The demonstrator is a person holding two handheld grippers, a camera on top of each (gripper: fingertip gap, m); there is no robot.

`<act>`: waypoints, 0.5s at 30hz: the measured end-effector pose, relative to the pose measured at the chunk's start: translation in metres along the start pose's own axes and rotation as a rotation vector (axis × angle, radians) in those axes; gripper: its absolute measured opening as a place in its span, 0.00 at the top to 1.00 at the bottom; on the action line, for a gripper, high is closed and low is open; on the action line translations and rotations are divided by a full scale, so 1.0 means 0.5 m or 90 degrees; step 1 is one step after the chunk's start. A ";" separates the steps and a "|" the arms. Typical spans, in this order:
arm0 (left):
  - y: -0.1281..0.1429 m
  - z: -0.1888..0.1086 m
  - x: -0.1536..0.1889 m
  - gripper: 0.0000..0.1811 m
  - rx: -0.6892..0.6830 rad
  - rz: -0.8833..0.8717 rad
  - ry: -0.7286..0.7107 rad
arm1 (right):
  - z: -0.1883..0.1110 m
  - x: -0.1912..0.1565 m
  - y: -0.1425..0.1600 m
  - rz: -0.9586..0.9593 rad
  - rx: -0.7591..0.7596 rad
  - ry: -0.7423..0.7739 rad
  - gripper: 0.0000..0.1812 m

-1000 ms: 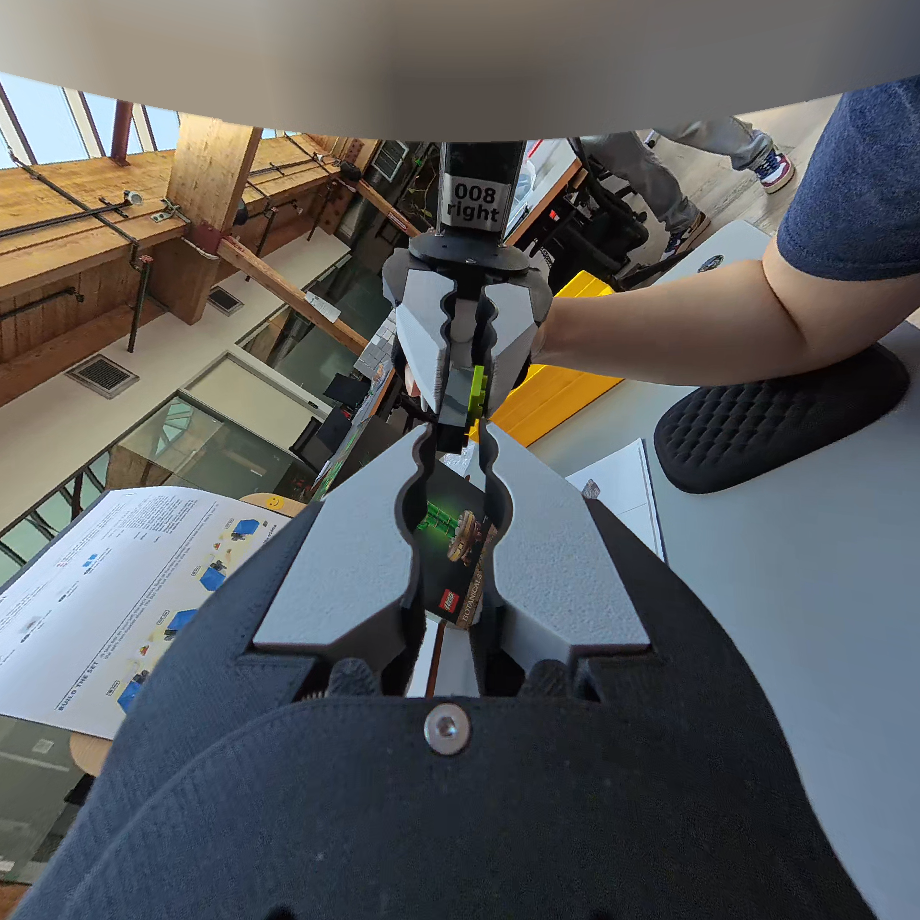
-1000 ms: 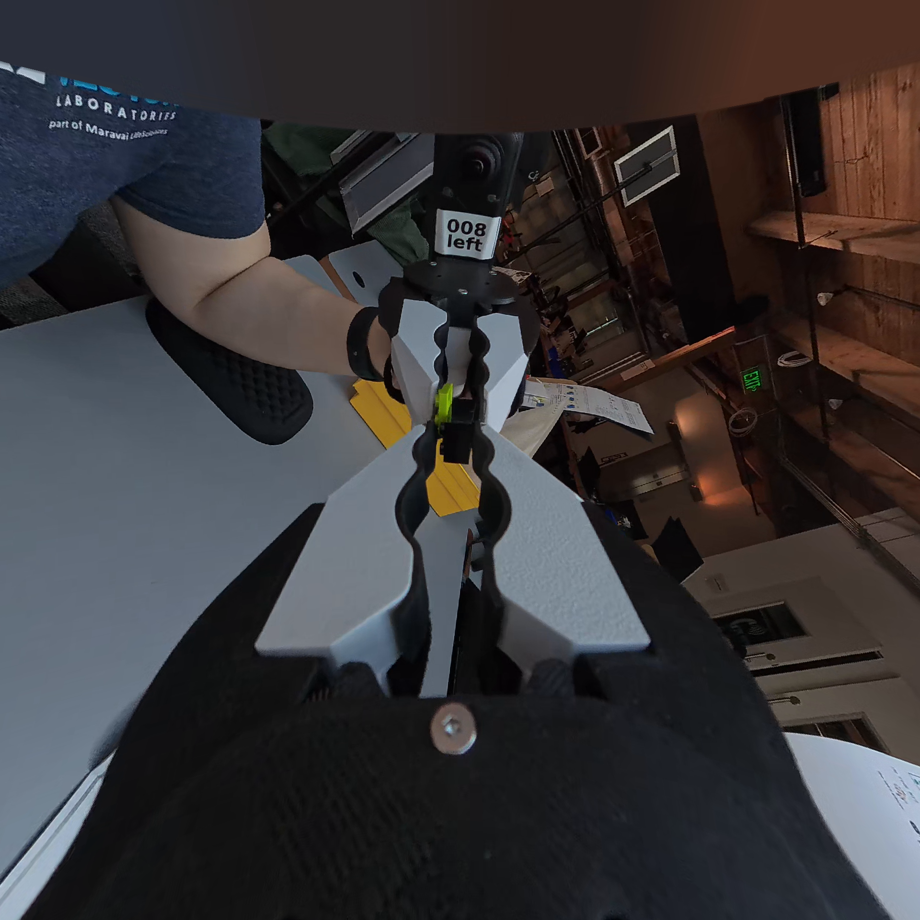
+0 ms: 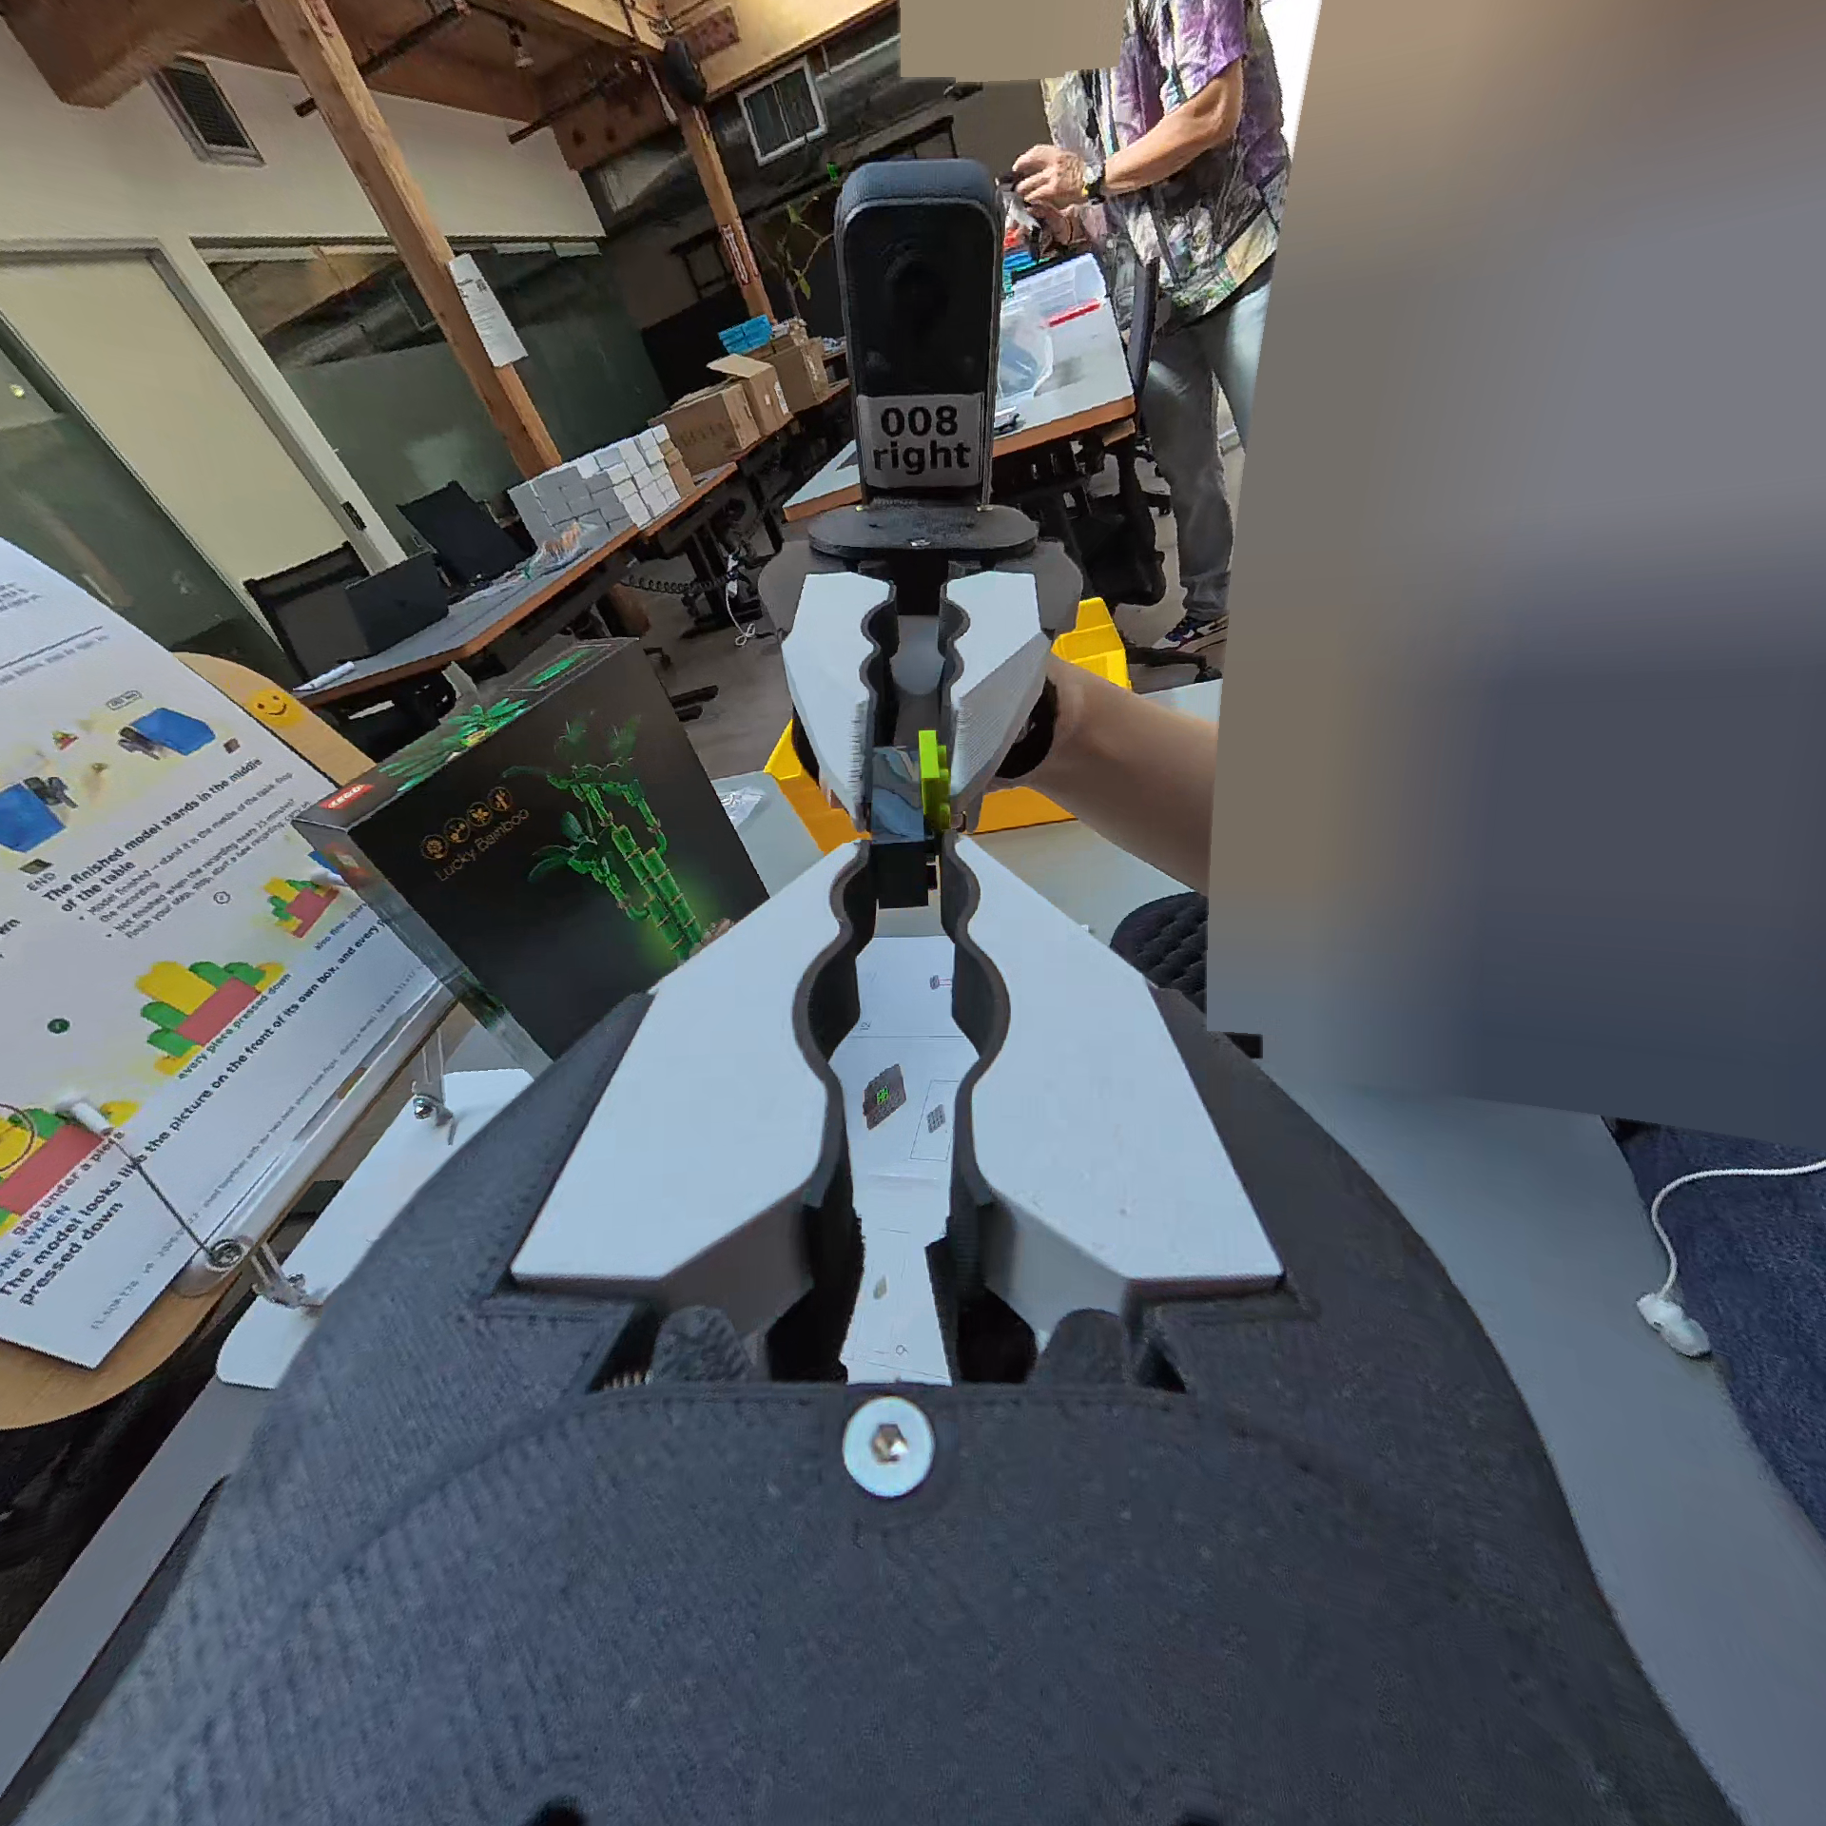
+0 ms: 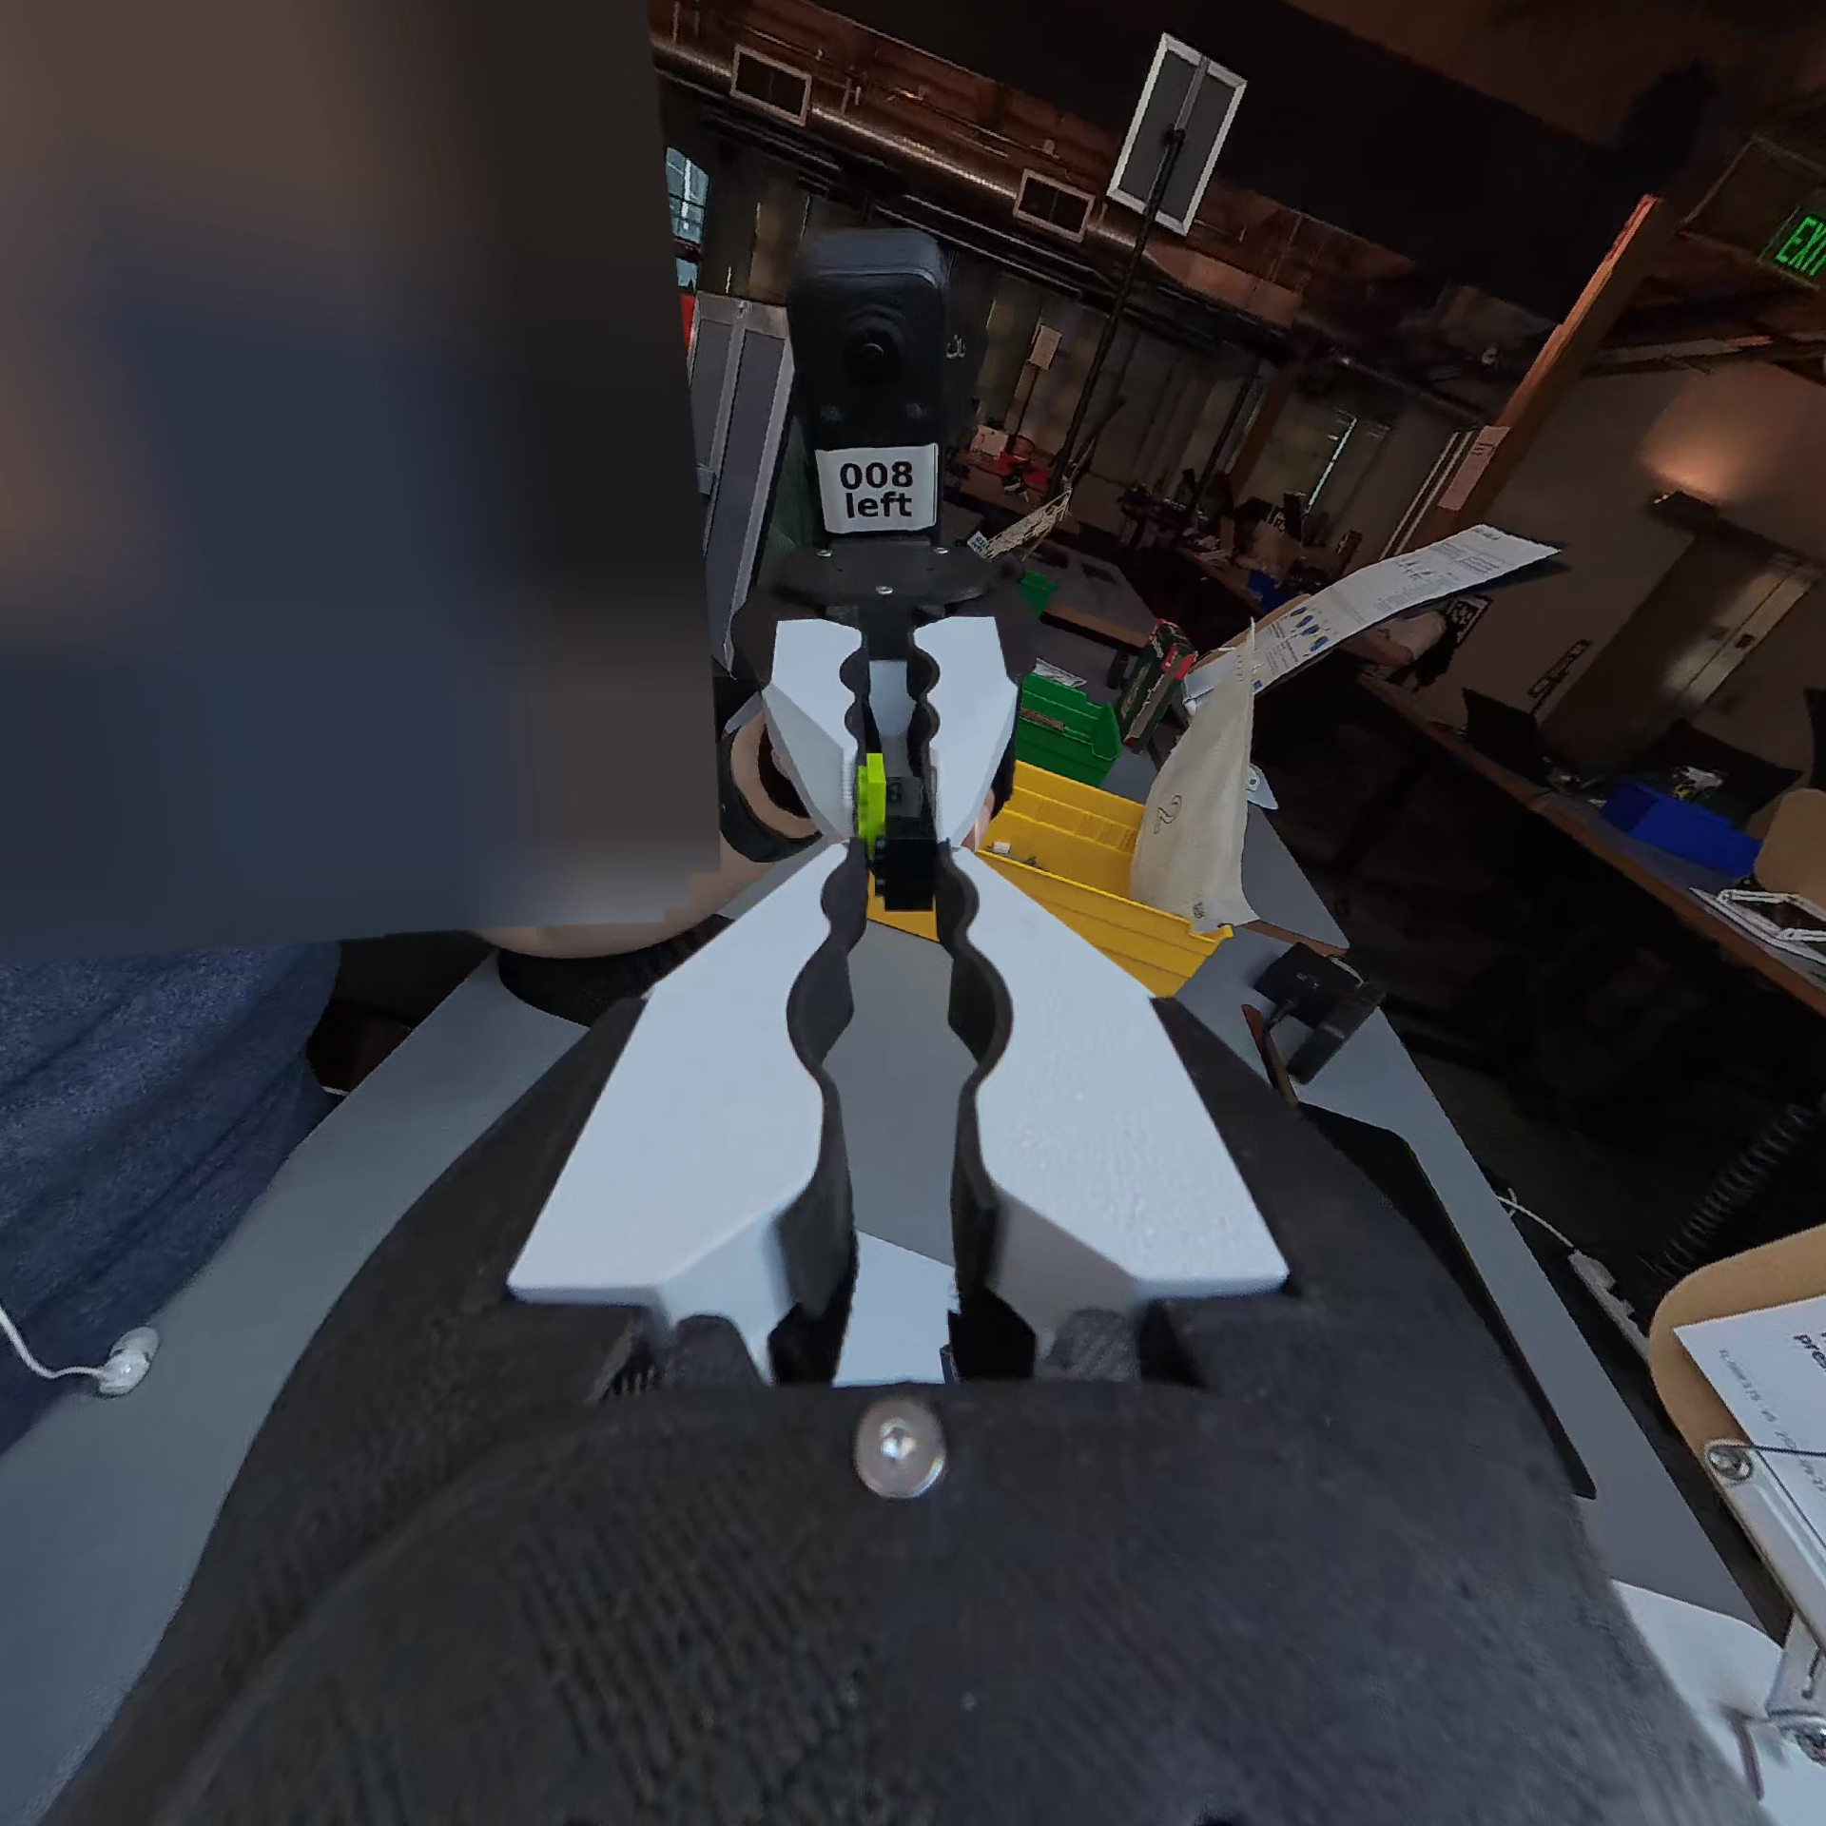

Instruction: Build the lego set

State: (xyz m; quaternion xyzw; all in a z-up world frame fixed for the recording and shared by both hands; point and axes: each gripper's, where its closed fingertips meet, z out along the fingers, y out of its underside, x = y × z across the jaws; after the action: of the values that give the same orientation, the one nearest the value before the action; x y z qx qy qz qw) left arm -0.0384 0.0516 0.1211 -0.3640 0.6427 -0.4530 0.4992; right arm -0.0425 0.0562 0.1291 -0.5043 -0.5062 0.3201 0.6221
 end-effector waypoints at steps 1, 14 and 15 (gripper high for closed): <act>0.000 0.000 0.002 0.94 0.000 0.017 -0.003 | 0.000 -0.003 0.000 -0.019 -0.003 0.000 0.93; -0.029 0.000 0.049 0.93 0.034 0.257 -0.045 | 0.000 -0.058 -0.030 -0.263 0.050 -0.010 0.93; -0.028 -0.001 0.053 0.93 0.034 0.259 -0.037 | 0.001 -0.061 -0.029 -0.277 0.049 -0.009 0.93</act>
State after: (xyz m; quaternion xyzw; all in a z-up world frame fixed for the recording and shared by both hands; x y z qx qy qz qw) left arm -0.0450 0.0228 0.1259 -0.2263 0.6764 -0.3489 0.6079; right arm -0.0533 0.0246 0.1335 -0.3568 -0.5952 0.2006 0.6915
